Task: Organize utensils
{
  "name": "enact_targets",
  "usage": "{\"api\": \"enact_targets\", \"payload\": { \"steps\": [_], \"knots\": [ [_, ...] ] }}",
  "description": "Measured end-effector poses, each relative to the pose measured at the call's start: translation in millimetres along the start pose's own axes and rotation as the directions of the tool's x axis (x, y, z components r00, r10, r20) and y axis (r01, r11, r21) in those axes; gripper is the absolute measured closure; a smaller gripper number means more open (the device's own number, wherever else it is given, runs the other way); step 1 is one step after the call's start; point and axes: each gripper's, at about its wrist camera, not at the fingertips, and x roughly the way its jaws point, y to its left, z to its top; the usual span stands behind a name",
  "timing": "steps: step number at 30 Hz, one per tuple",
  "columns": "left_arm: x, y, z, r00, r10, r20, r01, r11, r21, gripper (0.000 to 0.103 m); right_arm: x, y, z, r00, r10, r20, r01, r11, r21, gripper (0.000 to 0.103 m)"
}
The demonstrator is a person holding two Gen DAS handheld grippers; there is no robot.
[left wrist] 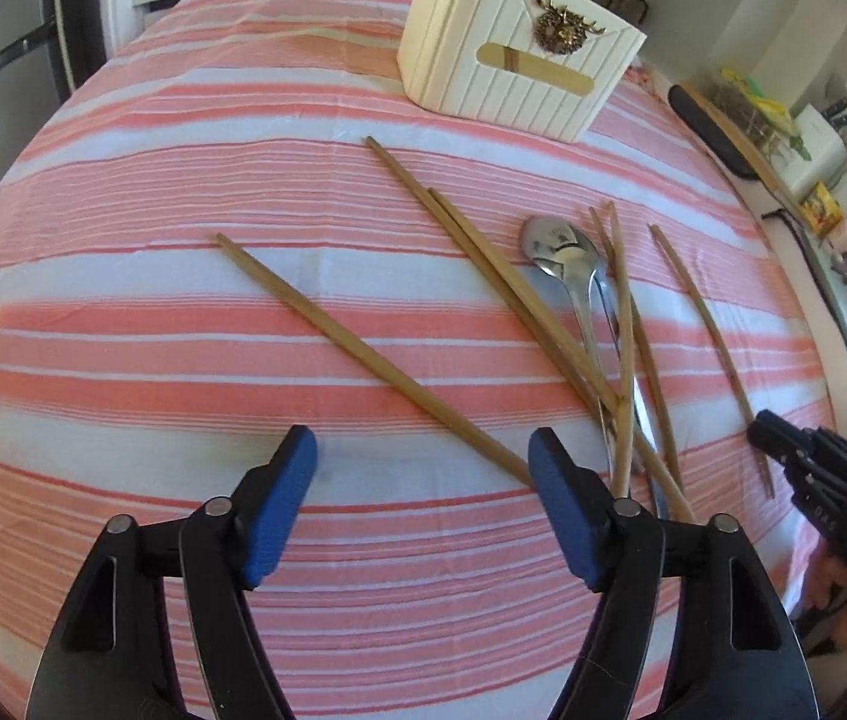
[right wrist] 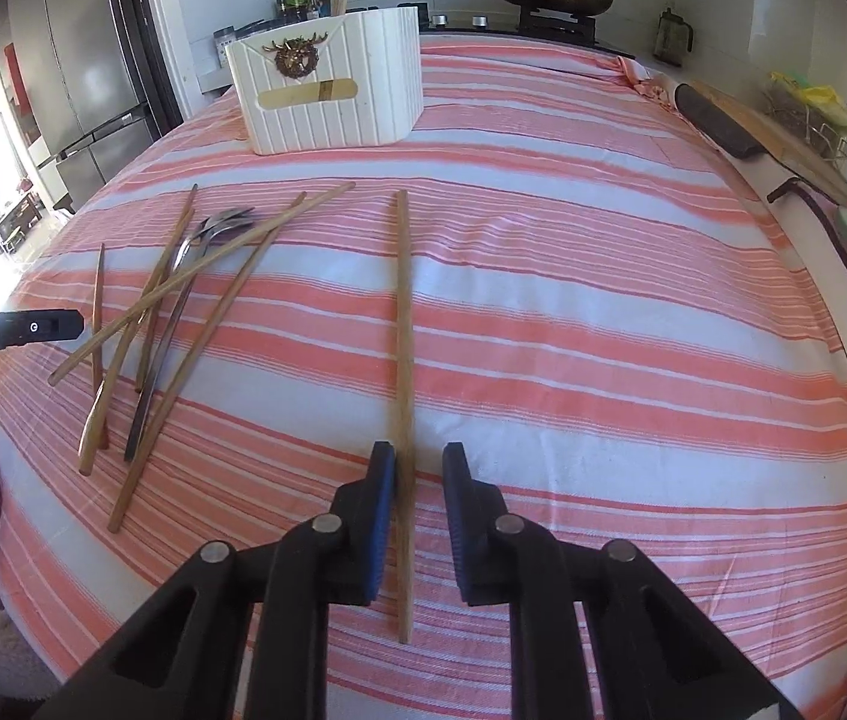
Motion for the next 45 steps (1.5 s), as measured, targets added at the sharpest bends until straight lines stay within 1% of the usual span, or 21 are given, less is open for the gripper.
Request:
{"api": "enact_targets", "payload": {
  "steps": [3, 5, 7, 9, 11, 15, 21, 23, 25, 27, 28, 31, 34, 36, 38, 39, 40, 41, 42, 43, 45],
  "knots": [
    [8, -16, 2, 0.997, 0.078, 0.020, -0.078, 0.997, -0.023, 0.025, 0, 1, 1, 1.000, -0.009, 0.003, 0.009, 1.000, -0.002, 0.086],
    [13, -28, 1, 0.987, 0.155, 0.032, -0.154, 0.988, -0.026, 0.025, 0, 2, 0, 1.000, -0.016, 0.005, 0.017, 1.000, -0.011, 0.086],
    [15, -39, -4, 0.983, 0.182, 0.038, -0.183, 0.983, 0.020, 0.025, -1, 3, 0, 1.000, -0.020, 0.006, 0.020, 1.000, -0.016, 0.086],
    [15, -52, -14, 0.980, 0.194, 0.053, -0.199, 0.973, 0.115, 0.025, -1, 3, -1, 1.000, -0.022, 0.002, 0.022, 0.999, -0.025, 0.086],
    [11, -55, -23, 0.982, 0.177, 0.069, -0.187, 0.963, 0.192, 0.026, -3, 3, -3, 1.000, -0.030, -0.002, 0.030, 0.999, -0.036, 0.086],
    [-2, -35, -28, 0.991, 0.131, 0.027, -0.133, 0.963, 0.234, 0.030, -8, -6, -8, 0.999, -0.051, -0.012, 0.051, 0.998, -0.038, 0.091],
    [-12, -1, -25, 0.985, 0.171, 0.002, -0.166, 0.957, 0.237, 0.034, -14, -25, -15, 0.997, -0.067, -0.025, 0.066, 0.998, -0.010, 0.091],
    [-16, 8, -27, 0.986, 0.166, -0.001, -0.161, 0.961, 0.223, 0.042, -14, -27, -16, 0.997, -0.072, -0.030, 0.072, 0.997, -0.017, 0.091],
    [-16, 16, -24, 0.990, 0.144, -0.002, -0.141, 0.973, 0.182, 0.060, -15, -27, -16, 0.996, -0.078, -0.033, 0.077, 0.997, -0.025, 0.091],
    [-16, 20, -19, 0.990, 0.142, 0.011, -0.142, 0.974, 0.175, 0.076, -14, -25, -16, 0.996, -0.081, -0.033, 0.080, 0.996, -0.030, 0.091],
    [-14, 19, -16, 0.992, 0.128, 0.017, -0.129, 0.976, 0.176, 0.080, -14, -24, -15, 0.996, -0.082, -0.032, 0.081, 0.996, -0.030, 0.091],
    [-6, 19, -2, 0.997, 0.070, 0.031, -0.074, 0.979, 0.191, 0.087, -12, -22, -14, 0.996, -0.085, -0.030, 0.084, 0.996, -0.030, 0.091],
    [0, 9, 6, 0.998, 0.062, 0.027, -0.067, 0.963, 0.261, 0.087, -11, -21, -13, 0.996, -0.090, -0.029, 0.089, 0.995, -0.034, 0.091],
    [-2, 8, 5, 0.997, 0.077, 0.014, -0.078, 0.962, 0.263, 0.086, -12, -22, -13, 0.996, -0.086, -0.031, 0.085, 0.996, -0.037, 0.091],
    [-5, 7, -2, 0.995, 0.099, 0.005, -0.097, 0.963, 0.252, 0.078, -12, -24, -12, 0.996, -0.081, -0.035, 0.080, 0.996, -0.038, 0.091],
    [-8, 6, -6, 0.994, 0.110, 0.003, -0.107, 0.962, 0.253, 0.065, -12, -24, -12, 0.996, -0.080, -0.037, 0.079, 0.996, -0.045, 0.091],
    [-10, 6, -11, 0.992, 0.123, 0.002, -0.119, 0.959, 0.256, 0.056, -11, -23, -11, 0.996, -0.078, -0.037, 0.076, 0.996, -0.056, 0.091],
    [-12, 5, -16, 0.990, 0.139, 0.004, -0.135, 0.955, 0.262, 0.056, -10, -21, -10, 0.997, -0.072, -0.034, 0.070, 0.995, -0.067, 0.090],
    [-14, 5, -21, 0.989, 0.147, 0.008, -0.143, 0.953, 0.268, 0.061, -9, -21, -9, 0.997, -0.066, -0.031, 0.063, 0.995, -0.075, 0.090],
    [-17, 7, -24, 0.989, 0.146, 0.009, -0.143, 0.953, 0.266, 0.073, -8, -20, -8, 0.998, -0.060, -0.029, 0.057, 0.995, -0.083, 0.090],
    [-23, 12, -28, 0.991, 0.133, -0.003, -0.128, 0.958, 0.257, 0.091, -7, -21, -6, 0.998, -0.046, -0.034, 0.043, 0.995, -0.088, 0.091]
  ]
}}
